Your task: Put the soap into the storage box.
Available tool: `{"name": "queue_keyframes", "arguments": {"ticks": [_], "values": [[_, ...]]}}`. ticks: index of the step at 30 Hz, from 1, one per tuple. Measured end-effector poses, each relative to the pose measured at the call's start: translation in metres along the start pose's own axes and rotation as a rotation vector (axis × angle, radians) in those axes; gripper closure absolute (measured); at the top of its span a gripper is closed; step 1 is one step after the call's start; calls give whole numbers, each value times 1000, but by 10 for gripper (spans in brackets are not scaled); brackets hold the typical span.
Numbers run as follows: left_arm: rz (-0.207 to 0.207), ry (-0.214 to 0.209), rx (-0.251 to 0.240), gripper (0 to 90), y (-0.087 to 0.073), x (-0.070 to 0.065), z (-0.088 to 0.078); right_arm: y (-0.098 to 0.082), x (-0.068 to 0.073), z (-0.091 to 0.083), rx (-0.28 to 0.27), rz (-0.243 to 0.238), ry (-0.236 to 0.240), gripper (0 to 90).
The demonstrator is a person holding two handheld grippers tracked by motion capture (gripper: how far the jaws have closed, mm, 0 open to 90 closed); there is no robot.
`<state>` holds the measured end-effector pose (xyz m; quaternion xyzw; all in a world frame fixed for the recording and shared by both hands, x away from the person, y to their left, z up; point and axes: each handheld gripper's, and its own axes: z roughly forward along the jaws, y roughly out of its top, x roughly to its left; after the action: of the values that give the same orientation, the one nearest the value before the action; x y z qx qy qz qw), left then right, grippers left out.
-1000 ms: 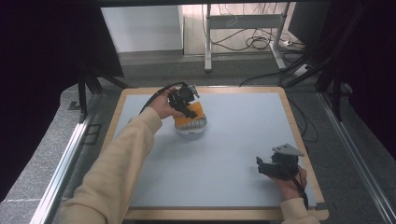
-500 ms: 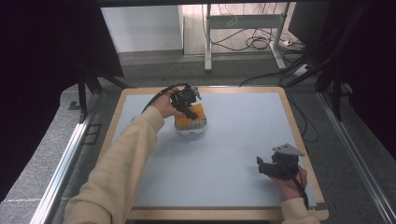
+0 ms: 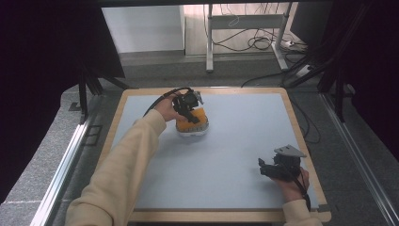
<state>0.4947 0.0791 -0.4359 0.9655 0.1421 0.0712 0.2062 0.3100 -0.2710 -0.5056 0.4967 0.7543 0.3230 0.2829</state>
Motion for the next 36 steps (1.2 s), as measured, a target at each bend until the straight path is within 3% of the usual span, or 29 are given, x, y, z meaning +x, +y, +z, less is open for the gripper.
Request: {"name": "queue_keyframes", "arguments": {"ticks": [12,14,15,17,21,23,31,36], "values": [[17,-21,28,618,-1,-3,13,0,0,0,1,-3,4,116],[-2,-8,6,565,-1,-2,13,0,0,0,1,-4,3,116],[-50,-7,-42,484,-1,1,6,0,0,0,2,-3,3,116],[-67,17,-62,395,-2,2,1,0,1,0,0,-3,3,118],[-90,56,-94,335,-5,3,-14,0,2,0,0,-2,6,118],[-130,74,-124,332,-9,2,-21,0,2,0,2,-5,10,118],[-205,74,-164,282,-22,-5,-29,0,4,0,7,0,9,118],[-246,77,-208,249,-36,-18,-36,0,4,-2,-8,3,8,118]]}}
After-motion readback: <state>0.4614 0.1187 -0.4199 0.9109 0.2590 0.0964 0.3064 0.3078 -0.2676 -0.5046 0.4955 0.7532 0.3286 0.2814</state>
